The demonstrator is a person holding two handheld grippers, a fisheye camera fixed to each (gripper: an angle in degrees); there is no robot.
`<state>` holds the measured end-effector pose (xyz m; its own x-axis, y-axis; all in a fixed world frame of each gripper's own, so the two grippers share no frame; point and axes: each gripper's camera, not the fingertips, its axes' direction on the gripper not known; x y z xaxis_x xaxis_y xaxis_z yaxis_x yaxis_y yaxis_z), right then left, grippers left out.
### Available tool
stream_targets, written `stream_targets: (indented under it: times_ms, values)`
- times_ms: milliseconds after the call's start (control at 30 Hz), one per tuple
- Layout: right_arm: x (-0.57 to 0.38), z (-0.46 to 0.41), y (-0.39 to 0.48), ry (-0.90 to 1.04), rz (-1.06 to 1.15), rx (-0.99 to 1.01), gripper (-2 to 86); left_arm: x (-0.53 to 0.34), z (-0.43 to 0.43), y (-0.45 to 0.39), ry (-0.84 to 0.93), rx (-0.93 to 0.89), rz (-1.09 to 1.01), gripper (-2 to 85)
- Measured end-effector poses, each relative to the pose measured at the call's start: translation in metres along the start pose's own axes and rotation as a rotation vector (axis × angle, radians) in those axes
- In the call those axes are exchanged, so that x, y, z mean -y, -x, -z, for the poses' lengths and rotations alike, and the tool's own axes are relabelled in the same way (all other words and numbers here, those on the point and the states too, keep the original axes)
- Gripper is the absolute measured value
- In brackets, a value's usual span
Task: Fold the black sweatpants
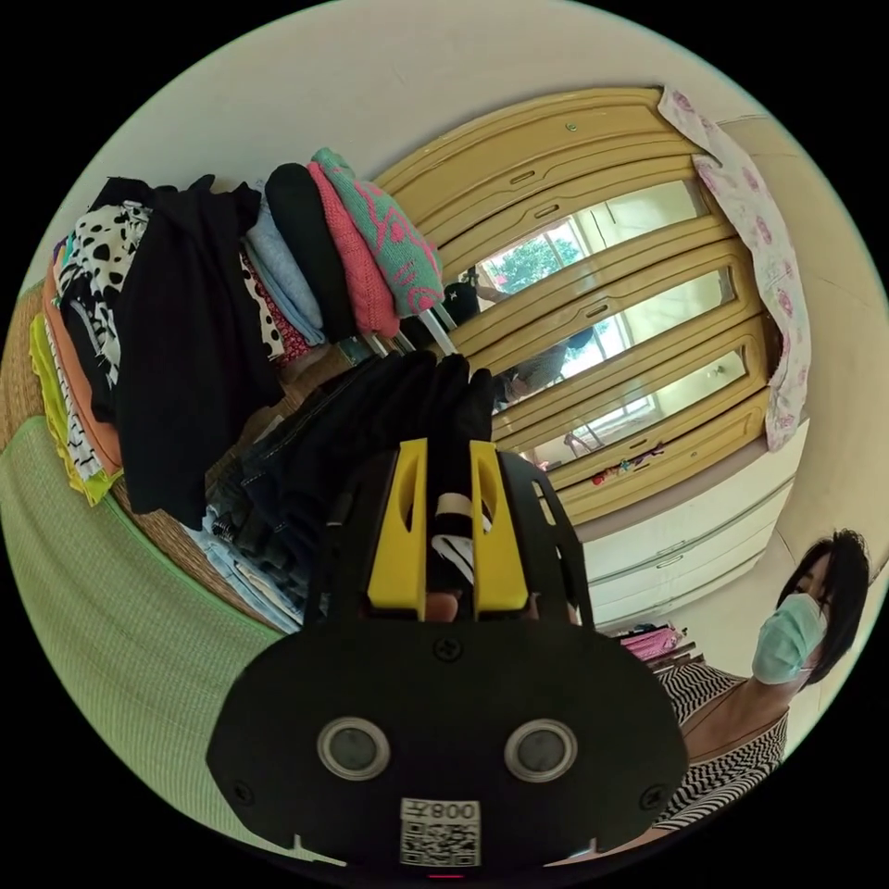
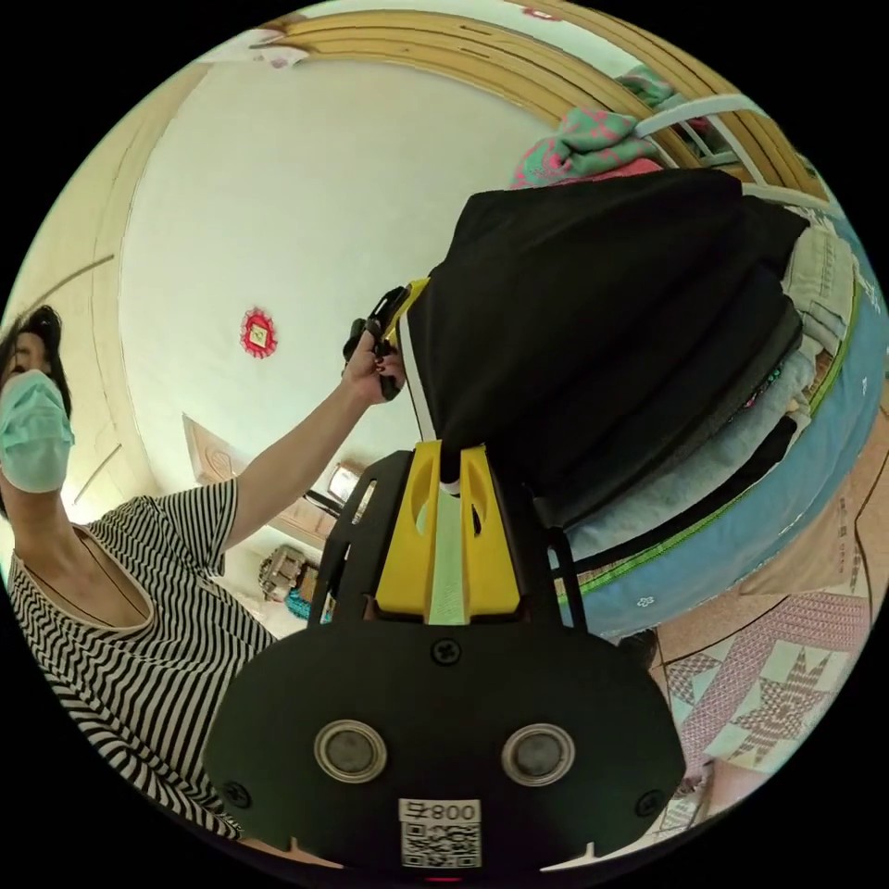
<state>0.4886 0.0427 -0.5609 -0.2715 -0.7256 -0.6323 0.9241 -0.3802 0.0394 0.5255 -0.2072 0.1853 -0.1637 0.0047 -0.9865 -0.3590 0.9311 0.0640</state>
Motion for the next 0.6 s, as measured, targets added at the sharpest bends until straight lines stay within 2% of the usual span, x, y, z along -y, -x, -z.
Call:
stream_targets:
  times_ms: [100, 267, 333, 433, 600]
  values:
    - [-0.009, 0.015, -0.004, -0.031, -0.028, 0.042, 2.3, 0.006, -0.009, -0.018, -0.083, 0.109, -0.043, 7.6]
    - [-0.022, 0.032, 0.003, -0.051, -0.036, 0.035, 2.2, -0.002, -0.038, -0.078, -0.158, 0.230, -0.265, 5.1]
    - [-0.029, 0.039, 0.005, -0.063, -0.044, 0.043, 2.0, -0.008, -0.060, -0.091, -0.131, 0.298, -0.327, 3.1]
    - [-0.043, 0.053, 0.009, -0.066, -0.051, 0.023, 1.5, -0.009, -0.101, -0.086, -0.011, 0.560, -0.346, 1.0]
    - [-0.046, 0.095, 0.035, -0.134, 0.003, -0.138, 0.3, -0.006, -0.111, -0.072, -0.024, 0.501, -0.356, 0.2]
